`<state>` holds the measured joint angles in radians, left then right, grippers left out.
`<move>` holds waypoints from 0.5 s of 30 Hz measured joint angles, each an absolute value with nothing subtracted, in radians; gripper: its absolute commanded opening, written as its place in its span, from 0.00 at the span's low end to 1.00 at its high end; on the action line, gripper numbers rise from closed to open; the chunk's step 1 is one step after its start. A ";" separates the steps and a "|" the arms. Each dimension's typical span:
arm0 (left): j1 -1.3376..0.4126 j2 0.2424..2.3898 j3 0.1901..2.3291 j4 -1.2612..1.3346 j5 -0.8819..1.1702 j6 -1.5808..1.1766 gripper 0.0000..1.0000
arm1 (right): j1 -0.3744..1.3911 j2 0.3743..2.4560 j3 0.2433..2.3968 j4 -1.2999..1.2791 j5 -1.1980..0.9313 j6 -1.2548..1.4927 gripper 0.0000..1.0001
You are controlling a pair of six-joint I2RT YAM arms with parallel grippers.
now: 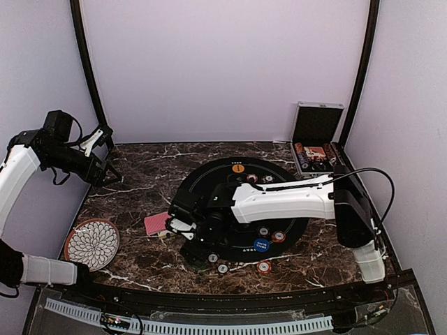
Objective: Distribute texas hold em gaming equipment
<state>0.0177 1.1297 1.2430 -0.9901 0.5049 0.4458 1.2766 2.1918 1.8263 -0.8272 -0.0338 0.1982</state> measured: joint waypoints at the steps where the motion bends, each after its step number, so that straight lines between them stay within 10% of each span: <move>1: 0.018 1.130 1.243 -0.990 0.505 0.446 0.99 | 1.277 2.196 1.827 -0.827 -0.034 0.196 0.69; 15: 0.018 1.127 1.243 -0.990 0.505 0.452 0.99 | 1.278 2.212 1.827 -0.841 -0.051 0.166 0.59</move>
<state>0.0177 1.1267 1.2430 -0.9901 0.5049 0.4522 1.2778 2.2116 1.8267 -0.8410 -0.0509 0.1661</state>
